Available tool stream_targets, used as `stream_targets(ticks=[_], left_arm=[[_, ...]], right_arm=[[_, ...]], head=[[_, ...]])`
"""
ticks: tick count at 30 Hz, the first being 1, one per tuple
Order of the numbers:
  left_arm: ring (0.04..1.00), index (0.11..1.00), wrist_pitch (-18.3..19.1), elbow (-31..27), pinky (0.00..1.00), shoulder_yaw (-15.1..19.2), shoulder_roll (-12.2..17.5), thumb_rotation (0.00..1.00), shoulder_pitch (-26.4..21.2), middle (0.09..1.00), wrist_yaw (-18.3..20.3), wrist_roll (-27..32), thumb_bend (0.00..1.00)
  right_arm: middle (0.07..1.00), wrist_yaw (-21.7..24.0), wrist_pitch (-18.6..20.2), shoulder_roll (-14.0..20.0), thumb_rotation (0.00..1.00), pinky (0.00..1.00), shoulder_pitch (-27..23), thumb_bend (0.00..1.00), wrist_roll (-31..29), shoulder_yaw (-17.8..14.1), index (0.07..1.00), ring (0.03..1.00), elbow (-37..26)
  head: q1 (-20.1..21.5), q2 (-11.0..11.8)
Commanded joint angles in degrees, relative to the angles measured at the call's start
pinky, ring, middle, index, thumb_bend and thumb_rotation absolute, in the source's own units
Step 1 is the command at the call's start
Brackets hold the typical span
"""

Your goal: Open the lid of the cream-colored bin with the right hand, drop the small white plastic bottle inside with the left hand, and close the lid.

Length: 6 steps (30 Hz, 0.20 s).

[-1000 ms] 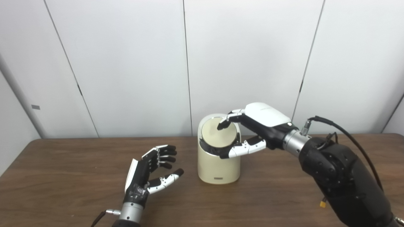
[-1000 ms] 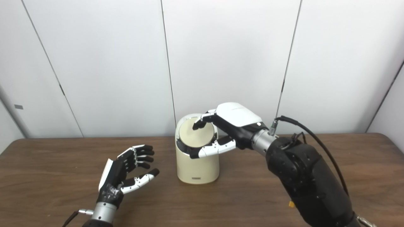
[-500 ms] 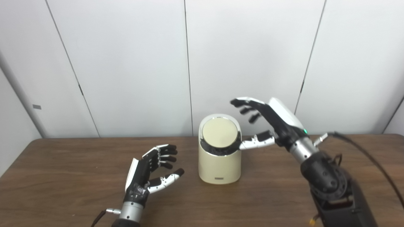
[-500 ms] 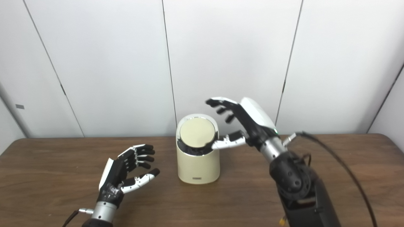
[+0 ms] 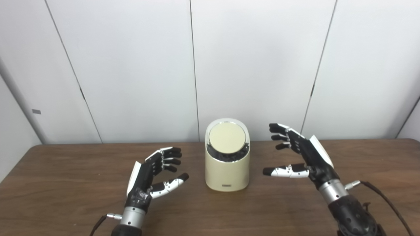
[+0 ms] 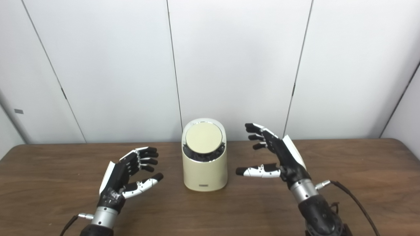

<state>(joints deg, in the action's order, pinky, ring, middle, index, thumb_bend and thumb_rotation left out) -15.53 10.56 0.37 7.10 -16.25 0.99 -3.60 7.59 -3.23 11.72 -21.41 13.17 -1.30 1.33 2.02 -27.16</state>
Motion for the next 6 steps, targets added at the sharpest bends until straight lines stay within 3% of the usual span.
stream_targets(ticks=[1,6], left_arm=[[0.656,0.717,-2.1,-1.1,0.59,0.5,0.6,0.00,-1.8,0.711,0.3,0.9,0.63],[0.659,0.742,-1.8,-0.5,0.56,0.3,1.2,0.00,-1.7,0.736,2.9,3.7,0.62]], right_arm=[[0.843,-2.0,-2.8,-0.5,0.26,0.72,-0.8,0.79,-1.5,-0.6,0.850,0.799,-1.5],[0.843,-4.0,-5.1,-2.2,0.27,0.74,1.5,0.78,-3.9,-1.2,0.861,0.798,0.1]], head=[[0.2,0.0],[0.7,0.3]])
